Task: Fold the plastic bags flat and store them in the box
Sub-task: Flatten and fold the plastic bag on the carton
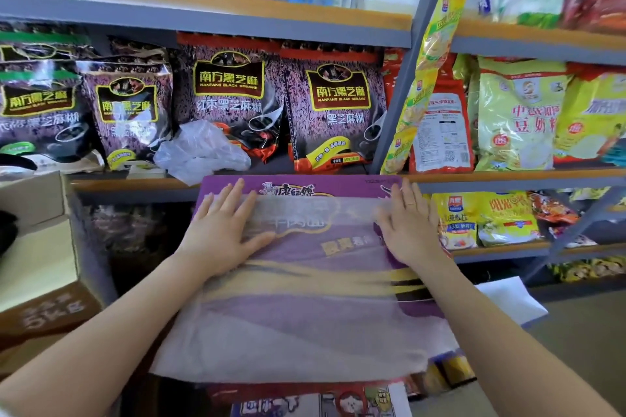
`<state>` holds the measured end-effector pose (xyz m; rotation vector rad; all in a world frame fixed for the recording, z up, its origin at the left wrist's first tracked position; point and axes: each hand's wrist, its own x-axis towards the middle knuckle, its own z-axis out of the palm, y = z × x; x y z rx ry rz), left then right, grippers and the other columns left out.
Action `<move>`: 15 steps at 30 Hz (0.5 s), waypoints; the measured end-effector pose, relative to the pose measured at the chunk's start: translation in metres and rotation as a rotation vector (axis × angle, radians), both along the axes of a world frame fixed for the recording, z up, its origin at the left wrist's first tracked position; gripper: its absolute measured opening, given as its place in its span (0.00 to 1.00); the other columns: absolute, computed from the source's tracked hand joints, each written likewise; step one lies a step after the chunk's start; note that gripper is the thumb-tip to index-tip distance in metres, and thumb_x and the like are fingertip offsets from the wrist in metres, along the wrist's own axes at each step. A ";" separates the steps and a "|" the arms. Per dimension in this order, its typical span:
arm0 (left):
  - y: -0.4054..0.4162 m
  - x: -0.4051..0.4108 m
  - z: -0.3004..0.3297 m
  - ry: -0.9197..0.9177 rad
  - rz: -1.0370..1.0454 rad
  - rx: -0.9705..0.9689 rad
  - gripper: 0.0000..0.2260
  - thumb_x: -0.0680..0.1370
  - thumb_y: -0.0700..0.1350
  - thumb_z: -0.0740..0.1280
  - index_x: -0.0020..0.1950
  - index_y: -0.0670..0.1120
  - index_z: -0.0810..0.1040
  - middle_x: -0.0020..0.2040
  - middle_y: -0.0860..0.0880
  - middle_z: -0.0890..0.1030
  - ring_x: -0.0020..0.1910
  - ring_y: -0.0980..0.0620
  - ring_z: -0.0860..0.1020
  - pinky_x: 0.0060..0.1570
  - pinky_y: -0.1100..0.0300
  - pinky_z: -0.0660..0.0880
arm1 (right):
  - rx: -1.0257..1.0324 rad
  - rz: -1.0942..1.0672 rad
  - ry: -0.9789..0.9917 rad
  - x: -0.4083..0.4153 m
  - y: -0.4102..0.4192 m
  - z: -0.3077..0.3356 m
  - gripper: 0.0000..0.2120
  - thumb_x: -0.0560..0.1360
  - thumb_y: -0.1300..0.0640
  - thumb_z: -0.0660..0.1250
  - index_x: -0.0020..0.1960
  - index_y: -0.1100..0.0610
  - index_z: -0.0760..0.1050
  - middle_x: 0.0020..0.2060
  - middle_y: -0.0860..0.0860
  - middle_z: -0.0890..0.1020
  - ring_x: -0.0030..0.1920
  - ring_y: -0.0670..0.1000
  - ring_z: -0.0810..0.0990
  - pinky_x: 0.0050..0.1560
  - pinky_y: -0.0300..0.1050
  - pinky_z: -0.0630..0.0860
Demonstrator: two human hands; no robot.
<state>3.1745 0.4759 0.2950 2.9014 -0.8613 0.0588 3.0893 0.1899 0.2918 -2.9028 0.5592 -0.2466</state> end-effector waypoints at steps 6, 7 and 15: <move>0.014 -0.063 0.011 0.176 -0.286 -0.227 0.51 0.63 0.77 0.32 0.72 0.47 0.65 0.74 0.49 0.61 0.72 0.50 0.62 0.68 0.61 0.54 | -0.130 0.667 0.011 -0.079 0.086 0.017 0.43 0.69 0.25 0.42 0.70 0.53 0.66 0.74 0.52 0.61 0.73 0.54 0.62 0.73 0.50 0.52; 0.020 -0.073 0.010 0.150 -0.315 -0.217 0.50 0.65 0.77 0.36 0.72 0.46 0.65 0.73 0.47 0.63 0.71 0.48 0.64 0.68 0.58 0.56 | -0.273 0.720 0.020 -0.088 0.094 0.014 0.46 0.66 0.23 0.43 0.71 0.54 0.65 0.73 0.54 0.63 0.72 0.54 0.64 0.74 0.51 0.53; 0.050 -0.102 -0.012 -0.191 -0.419 0.021 0.27 0.68 0.56 0.57 0.66 0.49 0.68 0.62 0.46 0.78 0.56 0.48 0.79 0.56 0.56 0.74 | -0.448 0.791 -0.102 -0.084 0.093 -0.006 0.35 0.56 0.43 0.72 0.61 0.56 0.76 0.58 0.52 0.81 0.55 0.50 0.81 0.55 0.45 0.77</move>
